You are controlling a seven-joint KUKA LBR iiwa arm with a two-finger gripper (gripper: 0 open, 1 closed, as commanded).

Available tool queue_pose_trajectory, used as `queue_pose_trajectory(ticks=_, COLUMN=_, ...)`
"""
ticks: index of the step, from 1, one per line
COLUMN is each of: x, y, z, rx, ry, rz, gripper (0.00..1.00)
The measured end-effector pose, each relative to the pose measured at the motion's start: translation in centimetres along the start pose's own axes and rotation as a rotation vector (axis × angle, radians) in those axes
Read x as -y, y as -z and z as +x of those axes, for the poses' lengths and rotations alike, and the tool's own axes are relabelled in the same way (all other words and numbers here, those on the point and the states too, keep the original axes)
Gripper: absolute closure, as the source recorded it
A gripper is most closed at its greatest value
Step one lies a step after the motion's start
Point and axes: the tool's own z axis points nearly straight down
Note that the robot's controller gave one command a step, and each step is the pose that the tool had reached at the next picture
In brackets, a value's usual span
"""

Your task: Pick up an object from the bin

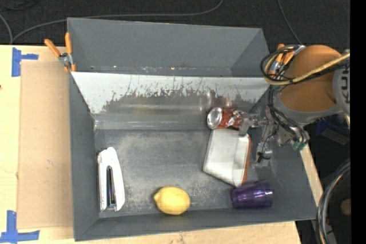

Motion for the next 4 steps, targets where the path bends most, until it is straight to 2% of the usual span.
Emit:
queue_pose_trajectory(ticks=1, x=-1.2, y=-5.5, z=-1.6, rx=0.003, ry=0.029, rz=-0.001, gripper=0.00)
queue_pose_trajectory(ticks=2, x=0.0, y=-5.4, z=-0.7, rx=0.011, ry=0.018, rz=0.000, gripper=0.00)
queue_pose_trajectory(ticks=3, x=0.8, y=-5.0, z=-0.3, rx=0.004, ry=0.041, rz=-0.005, gripper=0.00)
queue_pose_trajectory(ticks=4, x=-2.4, y=-5.1, z=2.0, rx=0.035, ry=0.210, rz=0.001, gripper=0.00)
